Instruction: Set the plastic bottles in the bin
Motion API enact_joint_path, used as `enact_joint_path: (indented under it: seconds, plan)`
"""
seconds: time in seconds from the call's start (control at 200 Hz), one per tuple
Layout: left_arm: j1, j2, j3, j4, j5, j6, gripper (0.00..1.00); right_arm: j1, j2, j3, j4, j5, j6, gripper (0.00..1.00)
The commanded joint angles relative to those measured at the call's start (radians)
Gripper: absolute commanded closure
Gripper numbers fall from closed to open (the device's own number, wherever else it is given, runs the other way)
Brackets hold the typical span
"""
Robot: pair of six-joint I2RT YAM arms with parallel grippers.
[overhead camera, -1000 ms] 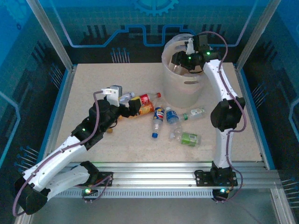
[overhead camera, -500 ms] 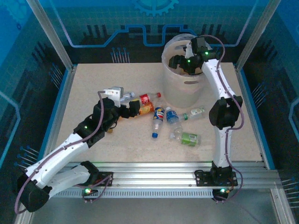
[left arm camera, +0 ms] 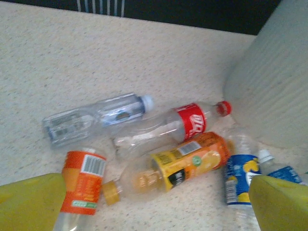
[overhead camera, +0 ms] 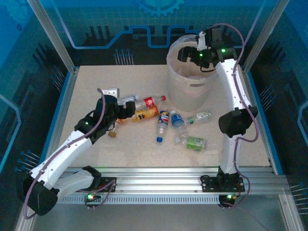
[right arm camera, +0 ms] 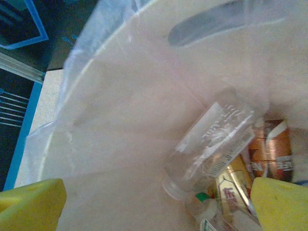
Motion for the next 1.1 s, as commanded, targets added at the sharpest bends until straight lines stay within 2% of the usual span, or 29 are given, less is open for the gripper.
enact_joint_path:
  seconds: [0.0,0.21,0.465,0.615,0.775,0.931,1.096]
  plan:
    - [0.042,0.022,0.041,-0.132,-0.019,-0.005,0.01,-0.006,-0.117,-0.032,-0.026,0.081,-0.025,0.00]
    - [0.150,0.055,0.009,-0.203,0.031,-0.015,0.01,0.015,-0.288,-0.227,0.027,0.192,-0.028,0.00]
    - [0.282,0.101,-0.064,-0.169,0.163,-0.027,0.01,0.060,-0.458,-0.469,0.085,0.314,-0.013,0.00]
    - [0.322,0.140,-0.101,-0.116,0.262,-0.039,0.02,0.085,-0.536,-0.587,0.115,0.375,0.006,0.00]
    - [0.361,0.199,-0.120,-0.047,0.328,-0.055,0.10,0.110,-0.611,-0.712,0.149,0.427,0.047,0.00]
    - [0.386,0.280,-0.114,0.000,0.355,-0.058,0.14,0.118,-0.660,-0.774,0.169,0.458,0.069,0.00]
    - [0.394,0.368,-0.092,0.035,0.352,-0.060,0.14,0.122,-0.682,-0.793,0.173,0.486,0.071,0.00]
